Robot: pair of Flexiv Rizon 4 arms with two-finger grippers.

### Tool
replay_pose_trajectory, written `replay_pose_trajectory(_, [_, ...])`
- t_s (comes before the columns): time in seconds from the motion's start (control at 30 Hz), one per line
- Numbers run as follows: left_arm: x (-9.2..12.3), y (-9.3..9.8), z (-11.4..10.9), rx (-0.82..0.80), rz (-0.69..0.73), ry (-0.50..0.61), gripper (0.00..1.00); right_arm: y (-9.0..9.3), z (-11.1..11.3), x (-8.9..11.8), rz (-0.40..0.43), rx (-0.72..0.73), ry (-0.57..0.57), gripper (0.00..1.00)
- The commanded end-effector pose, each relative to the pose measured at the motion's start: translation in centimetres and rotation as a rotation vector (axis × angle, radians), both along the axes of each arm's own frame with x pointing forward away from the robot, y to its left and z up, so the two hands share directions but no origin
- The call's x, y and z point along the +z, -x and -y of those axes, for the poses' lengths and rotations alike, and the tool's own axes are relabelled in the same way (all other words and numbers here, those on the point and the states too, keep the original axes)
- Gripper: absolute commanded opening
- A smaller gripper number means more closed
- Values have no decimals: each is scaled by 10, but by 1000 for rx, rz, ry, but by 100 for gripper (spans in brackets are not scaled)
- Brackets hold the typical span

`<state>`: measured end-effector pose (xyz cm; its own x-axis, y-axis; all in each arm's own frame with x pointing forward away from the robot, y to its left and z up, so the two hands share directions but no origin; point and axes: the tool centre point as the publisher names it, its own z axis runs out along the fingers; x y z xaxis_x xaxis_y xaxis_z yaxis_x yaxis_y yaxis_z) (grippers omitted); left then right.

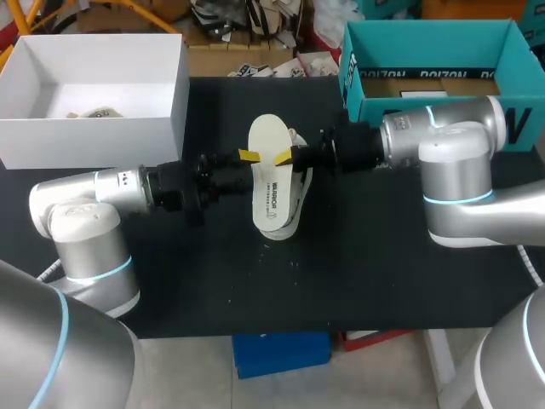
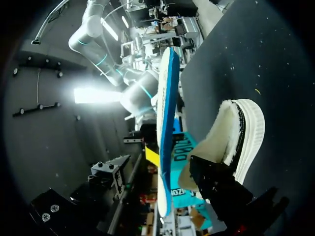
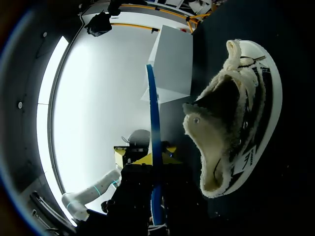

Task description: Take the shoe out of the shoebox, open the shoe tongue, remove and reinsert the insole, then place the shoe into the shoebox

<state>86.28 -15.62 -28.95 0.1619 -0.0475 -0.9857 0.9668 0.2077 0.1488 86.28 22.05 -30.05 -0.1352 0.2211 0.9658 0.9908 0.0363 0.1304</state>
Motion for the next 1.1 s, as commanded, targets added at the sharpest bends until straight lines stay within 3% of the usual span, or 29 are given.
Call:
replay_pose_trajectory(0.03, [-4, -4, 7, -10, 1, -4, 38, 1, -1, 0, 0, -3, 2, 0])
replay_pose_trajectory(0.2, [-7, -4, 10, -18, -3, -11, 29, 1, -1, 0, 0, -3, 2, 0])
replay_pose_trajectory(0.57, [-5, -6, 20, -38, 7, -13, 24, 1, -1, 0, 0, -3, 2, 0])
replay_pose_trajectory(0.63, [-5, -6, 21, -40, 8, -14, 11, 1, -1, 0, 0, -3, 2, 0])
replay_pose_trajectory(0.73, [-6, -7, 22, -40, 7, -14, 6, 1, -1, 0, 0, -3, 2, 0])
replay_pose_trajectory(0.77, [-6, -7, 22, -40, 8, -15, 0, 1, -1, 0, 0, -3, 2, 0])
replay_pose_trajectory(1.1, [-10, -9, 25, -48, -3, -23, 0, 1, -1, 0, 0, -3, 2, 0])
